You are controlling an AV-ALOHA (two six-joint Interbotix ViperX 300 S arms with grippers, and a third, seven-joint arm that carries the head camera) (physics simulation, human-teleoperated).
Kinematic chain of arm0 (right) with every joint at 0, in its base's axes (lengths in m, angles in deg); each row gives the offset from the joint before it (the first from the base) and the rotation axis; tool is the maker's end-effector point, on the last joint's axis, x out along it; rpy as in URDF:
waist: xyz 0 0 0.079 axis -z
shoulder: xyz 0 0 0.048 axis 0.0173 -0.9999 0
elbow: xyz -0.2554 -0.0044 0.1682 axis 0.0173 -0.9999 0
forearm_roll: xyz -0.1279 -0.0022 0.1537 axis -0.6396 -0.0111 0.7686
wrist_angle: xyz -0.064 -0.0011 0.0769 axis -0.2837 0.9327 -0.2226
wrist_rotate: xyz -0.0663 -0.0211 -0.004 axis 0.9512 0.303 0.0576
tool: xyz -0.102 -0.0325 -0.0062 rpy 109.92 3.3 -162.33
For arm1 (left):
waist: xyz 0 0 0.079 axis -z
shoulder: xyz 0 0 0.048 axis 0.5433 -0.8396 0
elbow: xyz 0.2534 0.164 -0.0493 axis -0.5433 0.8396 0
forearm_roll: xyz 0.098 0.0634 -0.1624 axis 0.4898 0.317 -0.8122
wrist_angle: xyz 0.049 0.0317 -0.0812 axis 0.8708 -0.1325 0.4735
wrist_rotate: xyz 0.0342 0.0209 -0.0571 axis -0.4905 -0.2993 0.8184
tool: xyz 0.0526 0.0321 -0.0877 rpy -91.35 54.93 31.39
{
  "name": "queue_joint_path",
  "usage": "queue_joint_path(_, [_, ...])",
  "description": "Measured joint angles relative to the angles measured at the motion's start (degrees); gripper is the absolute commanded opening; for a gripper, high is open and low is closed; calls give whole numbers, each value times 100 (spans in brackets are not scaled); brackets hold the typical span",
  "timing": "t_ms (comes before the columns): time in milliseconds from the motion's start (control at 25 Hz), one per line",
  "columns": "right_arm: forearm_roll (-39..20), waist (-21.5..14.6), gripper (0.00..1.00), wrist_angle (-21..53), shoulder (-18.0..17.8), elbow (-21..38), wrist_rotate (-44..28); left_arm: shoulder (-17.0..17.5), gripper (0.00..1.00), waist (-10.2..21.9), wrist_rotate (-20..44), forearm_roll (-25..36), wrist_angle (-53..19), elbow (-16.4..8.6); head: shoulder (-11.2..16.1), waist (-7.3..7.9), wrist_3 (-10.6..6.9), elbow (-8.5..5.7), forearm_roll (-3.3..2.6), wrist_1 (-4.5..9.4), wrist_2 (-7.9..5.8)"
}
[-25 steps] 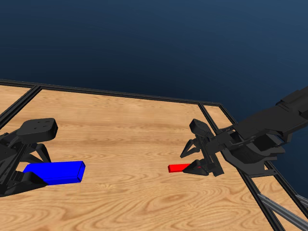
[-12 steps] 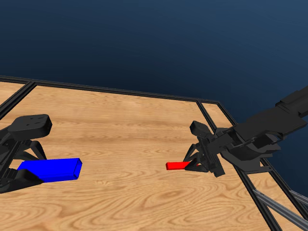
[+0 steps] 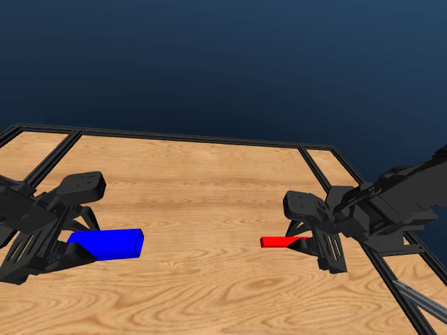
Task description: Insert peg into socket
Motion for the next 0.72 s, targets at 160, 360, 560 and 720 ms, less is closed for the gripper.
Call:
queue_joint_path(160, [-565, -242, 0, 897, 32, 411, -446, 4, 0, -84, -76, 263, 123, -391, -70, 81, 214, 37, 59, -46, 123])
queue_joint_path(360, [-867, -237, 0, 1522, -21, 985, -412, 121, 0, -55, -32, 502, -9, -692, -88, 266, 683, 67, 188, -8, 358])
queue_joint_path(560, [-927, -46, 0, 1718, -171, 1656, 47, 200, 0, 28, 193, 735, -276, -828, -88, 396, 977, 88, 261, 72, 499])
queue_joint_path(720, [-878, 110, 0, 1722, -420, 2066, 476, 203, 0, 92, 331, 841, -408, -924, -88, 432, 1027, 102, 267, 106, 522])
